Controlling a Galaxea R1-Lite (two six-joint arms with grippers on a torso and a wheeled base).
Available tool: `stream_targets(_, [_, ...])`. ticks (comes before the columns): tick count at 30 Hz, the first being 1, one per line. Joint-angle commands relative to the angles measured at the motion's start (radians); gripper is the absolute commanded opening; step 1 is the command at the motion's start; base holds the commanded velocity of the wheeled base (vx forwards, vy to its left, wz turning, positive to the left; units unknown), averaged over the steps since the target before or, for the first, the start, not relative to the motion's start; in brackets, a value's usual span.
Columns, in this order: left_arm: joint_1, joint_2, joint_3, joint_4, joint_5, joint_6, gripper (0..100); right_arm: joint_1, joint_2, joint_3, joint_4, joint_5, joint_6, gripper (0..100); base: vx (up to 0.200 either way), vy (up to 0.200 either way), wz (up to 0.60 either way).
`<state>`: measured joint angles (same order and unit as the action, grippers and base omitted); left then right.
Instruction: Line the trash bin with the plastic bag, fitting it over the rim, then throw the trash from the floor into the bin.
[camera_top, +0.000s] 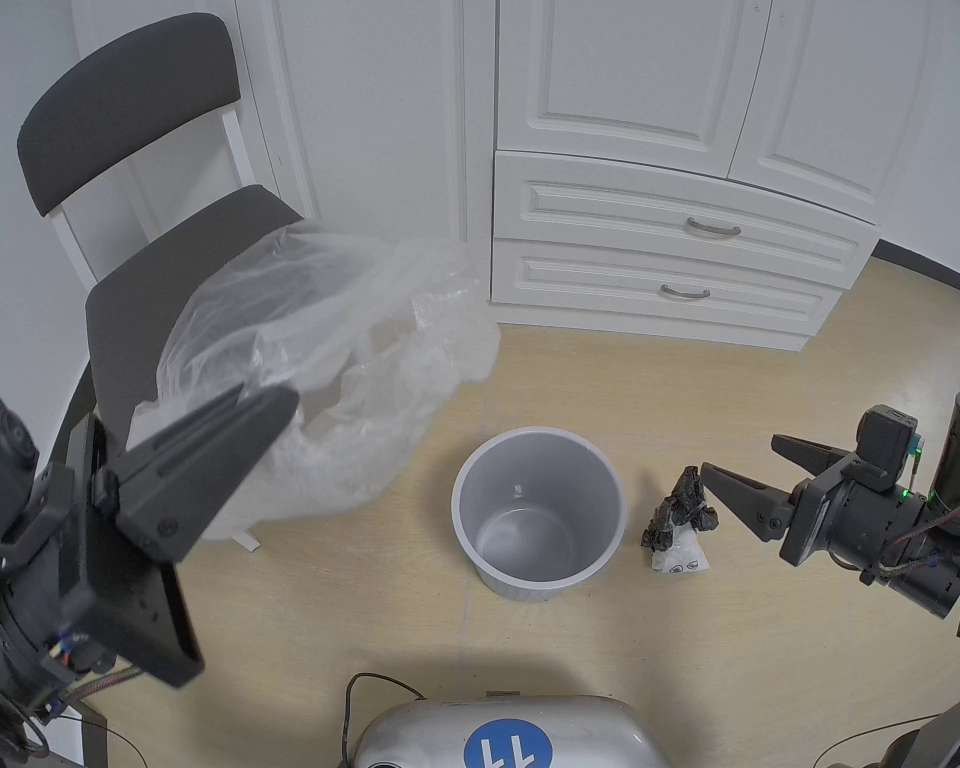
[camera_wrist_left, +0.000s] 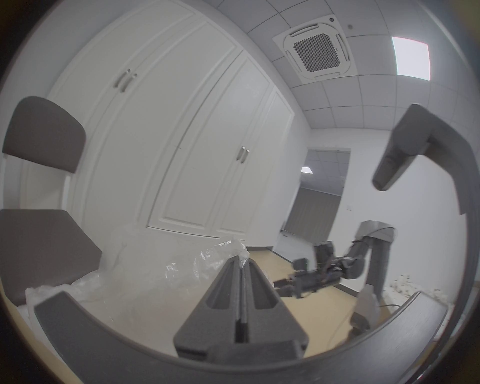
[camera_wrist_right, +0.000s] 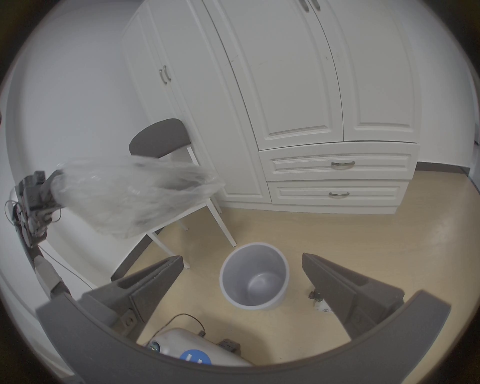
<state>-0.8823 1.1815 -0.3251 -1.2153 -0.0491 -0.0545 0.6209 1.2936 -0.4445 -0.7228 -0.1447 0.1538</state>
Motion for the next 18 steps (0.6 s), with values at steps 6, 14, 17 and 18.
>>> stream_targets(6, [-0.136,-0.072,0.066,0.014,-0.08,-0.005,0,0.003,0.116,-0.02,-0.115,-0.004,0.039,100,0.0,0.0,0.0])
stream_targets(14, [-0.181,-0.066,0.064,0.014,-0.087,-0.015,0,0.034,0.176,-0.033,-0.152,-0.003,0.105,100,0.0,0.0,0.0])
stream_targets(17, [-0.181,-0.065,0.06,0.007,-0.086,-0.016,0,0.054,0.182,-0.03,-0.15,0.0,0.108,100,0.0,0.0,0.0])
stream_targets(18, [-0.181,-0.066,0.06,0.007,-0.086,-0.018,0,0.06,0.187,-0.026,-0.15,0.002,0.108,100,0.0,0.0,0.0])
